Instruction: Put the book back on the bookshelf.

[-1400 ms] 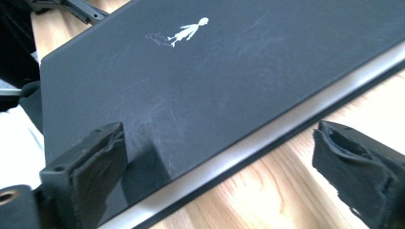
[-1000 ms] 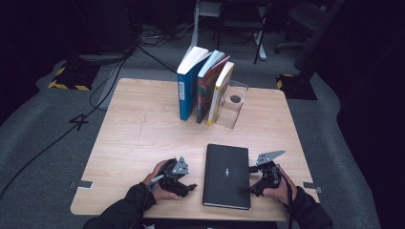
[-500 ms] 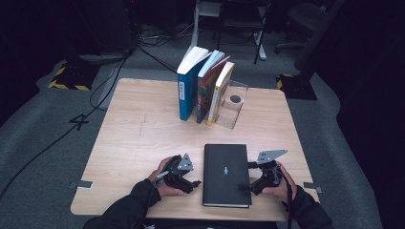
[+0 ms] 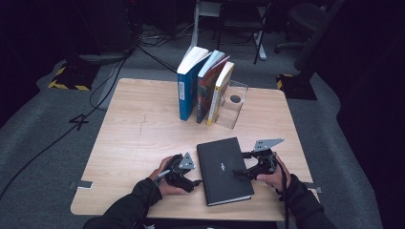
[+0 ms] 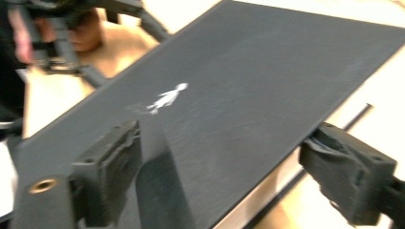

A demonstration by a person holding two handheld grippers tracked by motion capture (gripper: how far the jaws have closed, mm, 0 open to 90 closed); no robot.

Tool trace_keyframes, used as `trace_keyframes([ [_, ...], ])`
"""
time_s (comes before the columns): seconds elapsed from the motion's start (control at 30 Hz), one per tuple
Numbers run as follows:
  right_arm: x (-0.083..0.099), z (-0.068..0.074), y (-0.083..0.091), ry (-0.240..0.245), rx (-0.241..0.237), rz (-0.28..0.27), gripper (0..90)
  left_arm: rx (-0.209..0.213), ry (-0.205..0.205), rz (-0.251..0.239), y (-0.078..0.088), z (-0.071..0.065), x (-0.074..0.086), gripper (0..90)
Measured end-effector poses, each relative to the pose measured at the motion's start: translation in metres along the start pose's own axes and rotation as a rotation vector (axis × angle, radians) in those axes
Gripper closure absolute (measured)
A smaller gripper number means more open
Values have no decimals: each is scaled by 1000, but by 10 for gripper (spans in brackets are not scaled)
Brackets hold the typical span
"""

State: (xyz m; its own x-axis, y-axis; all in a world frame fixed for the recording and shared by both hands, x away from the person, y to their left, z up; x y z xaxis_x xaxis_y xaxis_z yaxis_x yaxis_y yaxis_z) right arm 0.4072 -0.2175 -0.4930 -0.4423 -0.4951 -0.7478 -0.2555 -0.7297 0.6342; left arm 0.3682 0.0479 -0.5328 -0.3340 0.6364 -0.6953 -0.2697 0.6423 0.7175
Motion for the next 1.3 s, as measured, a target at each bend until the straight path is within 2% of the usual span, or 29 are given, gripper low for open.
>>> trace_keyframes([
  [0.13,3,-1,-2,-11,6,18,169,0,0,0,0,0,0,192],
  [0.27,13,3,-2,-21,3,65,165,-12,8,-2,0,1,0,193],
  [0.33,19,5,0,-35,-33,67,172,-18,17,-1,0,2,0,193],
  [0.6,32,21,11,-17,-68,89,183,-28,27,-1,6,0,6,194],
  [0.67,33,24,15,0,-50,94,184,-26,27,-2,8,-2,9,192],
  [0.8,35,26,29,61,14,90,251,-20,25,12,16,-15,17,175],
  [0.87,39,22,41,63,48,72,284,-21,25,12,17,-25,19,164],
  [0.9,39,22,41,63,48,72,284,-21,25,12,17,-25,19,163],
  [1.0,48,11,50,79,145,93,325,0,-2,19,18,-39,20,161],
  [1.07,55,6,49,67,147,113,339,11,-6,26,18,-48,21,156],
  [1.13,61,5,46,87,140,147,336,19,-16,29,18,-54,22,155],
  [1.3,63,13,34,129,95,173,312,37,-40,29,15,-65,19,151],
])
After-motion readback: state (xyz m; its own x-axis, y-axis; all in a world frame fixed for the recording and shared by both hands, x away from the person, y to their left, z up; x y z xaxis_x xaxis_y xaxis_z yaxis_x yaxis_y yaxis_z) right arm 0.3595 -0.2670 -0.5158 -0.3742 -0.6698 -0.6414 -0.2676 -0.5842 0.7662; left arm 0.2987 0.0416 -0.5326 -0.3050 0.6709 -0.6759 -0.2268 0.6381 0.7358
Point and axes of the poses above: each handheld gripper's, and its own axes: y roughly backward along the jaws, x roughly out of its underside, z roughly to its left, the point moved 4 cm from there along -y, roughly forward along the jaws, and after that the axes turned 2 degrees about x, right-handed, at the moved point
